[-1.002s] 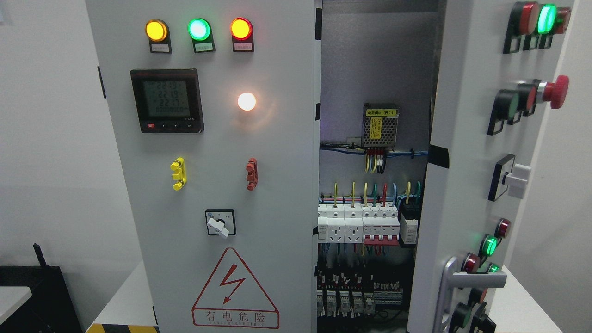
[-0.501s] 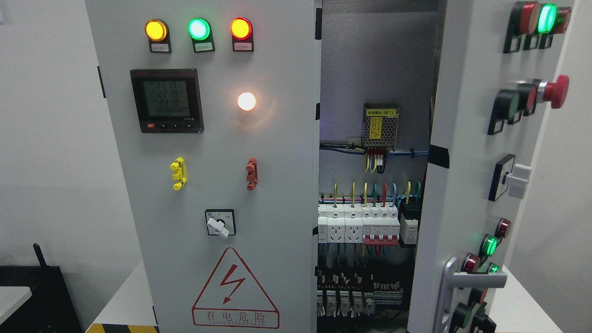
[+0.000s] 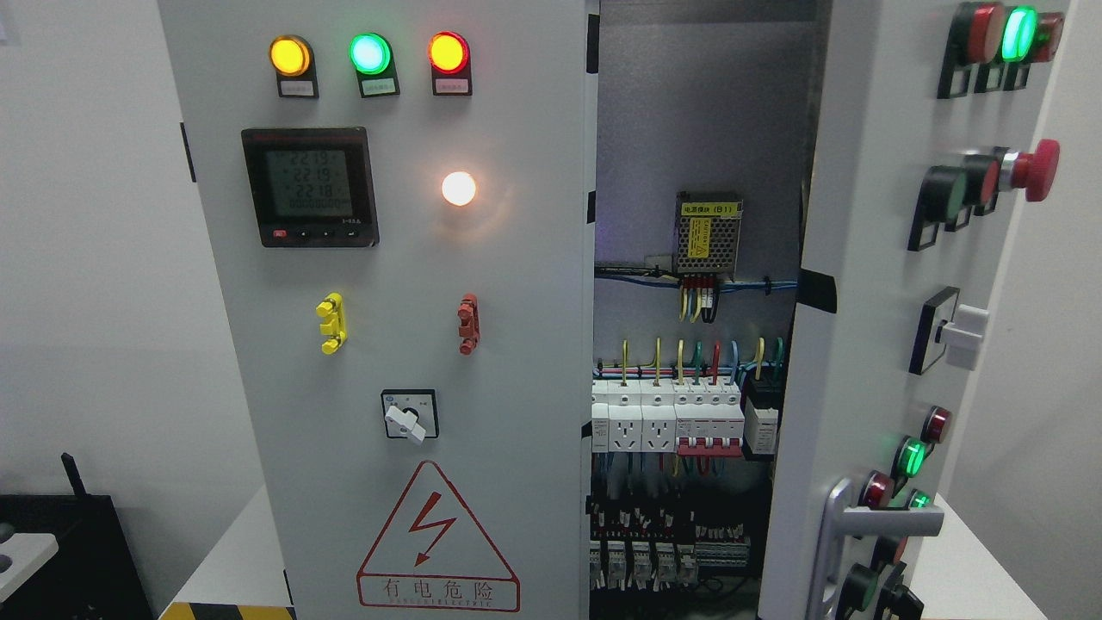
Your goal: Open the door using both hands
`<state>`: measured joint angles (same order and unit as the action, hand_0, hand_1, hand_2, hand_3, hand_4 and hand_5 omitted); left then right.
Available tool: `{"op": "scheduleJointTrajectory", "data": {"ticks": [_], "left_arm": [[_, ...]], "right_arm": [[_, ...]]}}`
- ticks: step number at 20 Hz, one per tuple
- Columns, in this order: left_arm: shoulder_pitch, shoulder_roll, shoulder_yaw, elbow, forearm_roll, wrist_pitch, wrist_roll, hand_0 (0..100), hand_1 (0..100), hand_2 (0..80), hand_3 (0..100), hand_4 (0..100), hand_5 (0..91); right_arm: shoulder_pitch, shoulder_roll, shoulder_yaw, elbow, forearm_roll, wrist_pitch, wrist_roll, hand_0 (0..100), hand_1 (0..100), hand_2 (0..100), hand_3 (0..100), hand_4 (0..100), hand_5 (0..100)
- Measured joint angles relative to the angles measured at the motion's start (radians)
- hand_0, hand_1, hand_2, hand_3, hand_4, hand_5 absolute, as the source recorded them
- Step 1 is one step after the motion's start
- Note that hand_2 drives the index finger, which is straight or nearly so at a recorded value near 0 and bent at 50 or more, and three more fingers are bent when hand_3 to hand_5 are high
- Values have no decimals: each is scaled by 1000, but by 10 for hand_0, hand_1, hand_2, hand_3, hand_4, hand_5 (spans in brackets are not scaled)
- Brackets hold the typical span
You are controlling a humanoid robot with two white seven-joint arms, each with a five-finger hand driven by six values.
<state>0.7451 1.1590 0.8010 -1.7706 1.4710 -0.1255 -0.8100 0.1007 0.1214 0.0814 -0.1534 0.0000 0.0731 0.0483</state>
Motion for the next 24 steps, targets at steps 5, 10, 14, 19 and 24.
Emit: {"op": "scheduleJointTrajectory", "data": {"ticks": [5, 10, 14, 19, 24], "left_arm": [[-166, 50, -106, -16, 0, 0, 4, 0, 0, 0, 0, 0, 0], [-363, 95, -280, -27, -14, 3, 8, 0, 0, 0, 0, 0, 0], [-486, 122, -402, -34, -21, -2, 9, 0, 0, 0, 0, 0, 0], [-808, 129, -650, -38, -41, -2, 10, 0, 0, 0, 0, 0, 0], [-1102, 115, -936, -39, -65, -7, 16, 0, 0, 0, 0, 0, 0]], "right_arm": [[0, 0, 0, 0, 0, 0, 0, 383, 0, 0, 0, 0, 0], [0, 0, 0, 0, 0, 0, 0, 383, 0, 0, 0, 0, 0], [0, 0, 0, 0, 0, 0, 0, 383, 0, 0, 0, 0, 0], [0, 0, 0, 0, 0, 0, 1, 383, 0, 0, 0, 0, 0], [0, 0, 0, 0, 0, 0, 3, 383, 0, 0, 0, 0, 0]]}}
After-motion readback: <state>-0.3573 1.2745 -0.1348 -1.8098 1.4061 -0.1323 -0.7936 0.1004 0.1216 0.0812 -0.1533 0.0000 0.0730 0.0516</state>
